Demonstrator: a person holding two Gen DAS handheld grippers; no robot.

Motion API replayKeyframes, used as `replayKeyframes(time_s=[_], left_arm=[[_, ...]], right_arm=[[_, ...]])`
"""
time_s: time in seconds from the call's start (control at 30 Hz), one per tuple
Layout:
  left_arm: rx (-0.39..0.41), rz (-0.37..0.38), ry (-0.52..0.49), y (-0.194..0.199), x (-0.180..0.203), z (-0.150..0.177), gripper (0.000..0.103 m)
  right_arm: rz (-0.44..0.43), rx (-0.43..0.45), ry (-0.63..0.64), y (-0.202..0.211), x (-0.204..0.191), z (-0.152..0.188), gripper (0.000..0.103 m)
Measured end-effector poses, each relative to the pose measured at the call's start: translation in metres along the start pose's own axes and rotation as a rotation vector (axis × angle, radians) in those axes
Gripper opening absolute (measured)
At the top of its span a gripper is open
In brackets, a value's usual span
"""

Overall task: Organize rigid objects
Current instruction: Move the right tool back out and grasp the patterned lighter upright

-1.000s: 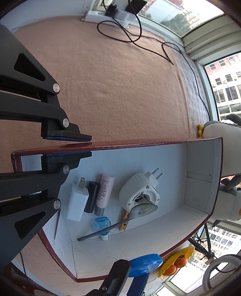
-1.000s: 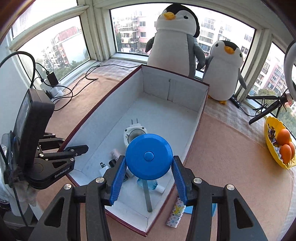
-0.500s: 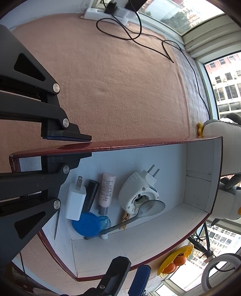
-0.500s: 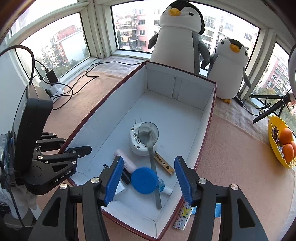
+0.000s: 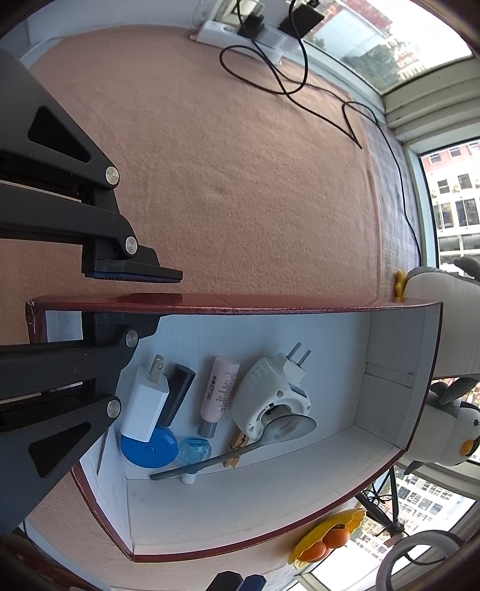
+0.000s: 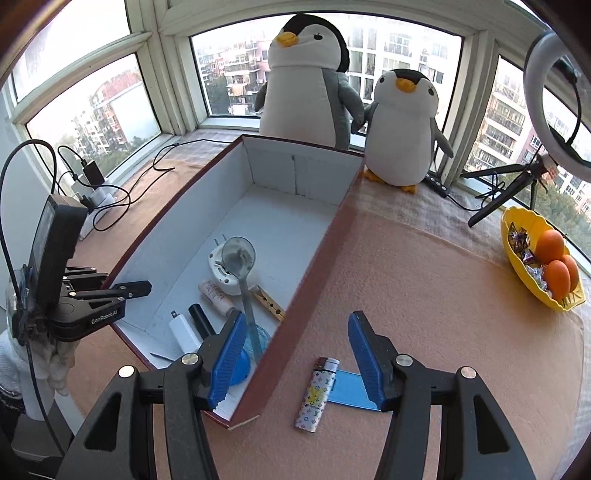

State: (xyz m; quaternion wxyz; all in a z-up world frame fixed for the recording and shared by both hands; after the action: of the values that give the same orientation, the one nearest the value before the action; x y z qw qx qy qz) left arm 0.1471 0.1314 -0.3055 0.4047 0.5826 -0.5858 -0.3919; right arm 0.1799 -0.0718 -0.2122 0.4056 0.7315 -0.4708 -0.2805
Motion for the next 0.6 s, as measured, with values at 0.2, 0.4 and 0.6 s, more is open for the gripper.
replayKeyframes(time_s=[0.2, 0.4, 0.6], left_arm=[[0.010, -0.014, 0.048, 0.003, -0.001, 0.001, 0.008], [0.016, -0.026, 0.070, 0.004, 0.002, 0.002, 0.008], [0.020, -0.036, 0.084, 0.005, 0.001, 0.002, 0.008]], right_arm=[[0.007, -0.055, -0.018, -0.012, 0.034, 0.023, 0.053], [-0.033, -0.147, -0.033, -0.033, 0.043, 0.050, 0.051], [-0.110, -0.239, -0.069, -0.057, 0.030, 0.083, 0.040]])
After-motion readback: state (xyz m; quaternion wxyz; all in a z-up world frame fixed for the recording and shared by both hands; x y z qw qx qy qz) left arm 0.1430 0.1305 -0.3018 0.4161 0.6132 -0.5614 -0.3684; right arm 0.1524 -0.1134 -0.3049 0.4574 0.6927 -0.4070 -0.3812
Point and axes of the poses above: each gripper's, at about its wrist camera, not at the fingertips, and y roughly against the way its jaws point, x to its right, z to its underside, the point moved 10 cm from there along -y, roughly the way its jaws point
